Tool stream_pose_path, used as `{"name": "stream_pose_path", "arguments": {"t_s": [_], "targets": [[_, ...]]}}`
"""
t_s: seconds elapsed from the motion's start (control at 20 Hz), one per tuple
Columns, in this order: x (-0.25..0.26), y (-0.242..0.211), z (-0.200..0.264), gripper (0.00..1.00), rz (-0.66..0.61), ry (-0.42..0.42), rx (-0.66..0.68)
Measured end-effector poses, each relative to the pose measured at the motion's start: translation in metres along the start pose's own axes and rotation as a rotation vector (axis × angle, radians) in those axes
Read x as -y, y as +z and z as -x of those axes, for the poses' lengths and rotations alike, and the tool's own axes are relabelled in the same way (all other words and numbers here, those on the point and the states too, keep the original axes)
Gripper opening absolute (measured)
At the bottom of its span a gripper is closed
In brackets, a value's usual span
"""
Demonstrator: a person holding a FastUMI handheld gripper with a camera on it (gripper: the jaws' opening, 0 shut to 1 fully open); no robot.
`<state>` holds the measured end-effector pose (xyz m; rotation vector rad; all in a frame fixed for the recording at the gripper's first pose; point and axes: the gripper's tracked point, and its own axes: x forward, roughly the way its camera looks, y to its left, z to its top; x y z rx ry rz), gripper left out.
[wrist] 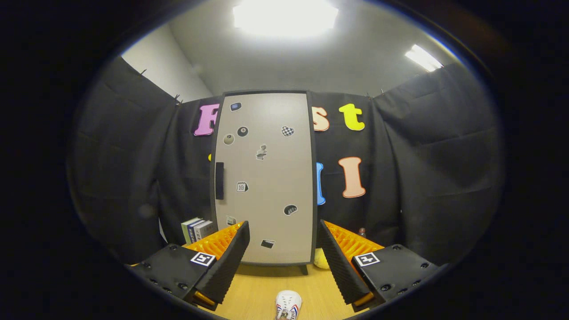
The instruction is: Open the shoe cabinet door, grab the shoes and put them into the shoe cabinet, then close the shoe cabinet door.
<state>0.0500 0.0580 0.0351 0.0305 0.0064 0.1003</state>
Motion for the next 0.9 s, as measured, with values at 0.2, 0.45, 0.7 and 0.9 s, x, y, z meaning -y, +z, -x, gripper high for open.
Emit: {"name": "stream_pose_path", "arguments": {"t_s": [0.2, 0.45, 0.7, 0.9], "targets": [[-0.042, 0.02, -0.051, 0.97, 0.034, 0.098, 0.025], [-0.096, 0.047, -0.118, 0.98, 0.033, 0.205, 0.093], [-0.138, 0.057, -0.182, 0.97, -0.001, 0.26, 0.111], [-0.164, 0.046, -0.227, 0.97, -0.023, 0.276, 0.081]]}}
